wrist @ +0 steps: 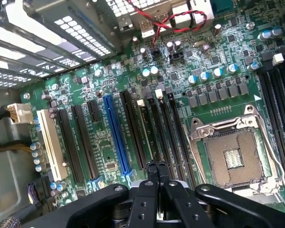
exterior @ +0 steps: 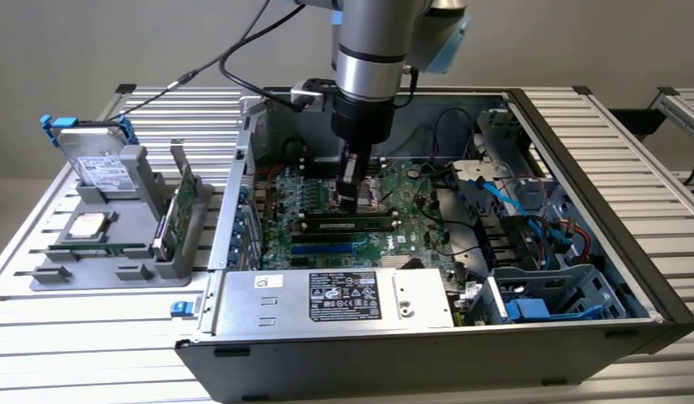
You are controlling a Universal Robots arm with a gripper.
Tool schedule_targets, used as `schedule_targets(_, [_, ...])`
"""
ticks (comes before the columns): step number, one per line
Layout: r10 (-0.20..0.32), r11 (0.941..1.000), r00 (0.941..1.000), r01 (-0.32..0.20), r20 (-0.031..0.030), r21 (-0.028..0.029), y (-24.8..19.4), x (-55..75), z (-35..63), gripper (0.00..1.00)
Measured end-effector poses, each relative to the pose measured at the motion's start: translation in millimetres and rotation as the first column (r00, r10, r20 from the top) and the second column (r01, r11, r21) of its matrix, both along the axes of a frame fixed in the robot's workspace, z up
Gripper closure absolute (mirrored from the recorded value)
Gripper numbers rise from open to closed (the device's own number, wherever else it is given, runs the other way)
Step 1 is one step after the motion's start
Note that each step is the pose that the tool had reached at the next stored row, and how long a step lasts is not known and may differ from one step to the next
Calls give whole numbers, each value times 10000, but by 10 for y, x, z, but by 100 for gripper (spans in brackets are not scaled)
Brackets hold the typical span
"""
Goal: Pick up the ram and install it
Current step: 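Press down the ram until it locks into place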
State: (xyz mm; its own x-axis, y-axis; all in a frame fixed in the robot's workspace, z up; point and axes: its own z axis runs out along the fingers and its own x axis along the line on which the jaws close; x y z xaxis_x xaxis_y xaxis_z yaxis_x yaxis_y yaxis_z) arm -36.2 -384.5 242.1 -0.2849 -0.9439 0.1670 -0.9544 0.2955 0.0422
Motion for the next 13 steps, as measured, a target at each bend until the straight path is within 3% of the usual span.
schedule_targets(7, [-874,9962,9962,874,13,3,0,0,32,90])
schedule_targets(13, [-1663,9861,9861,1663,64,7,0,0,33,90])
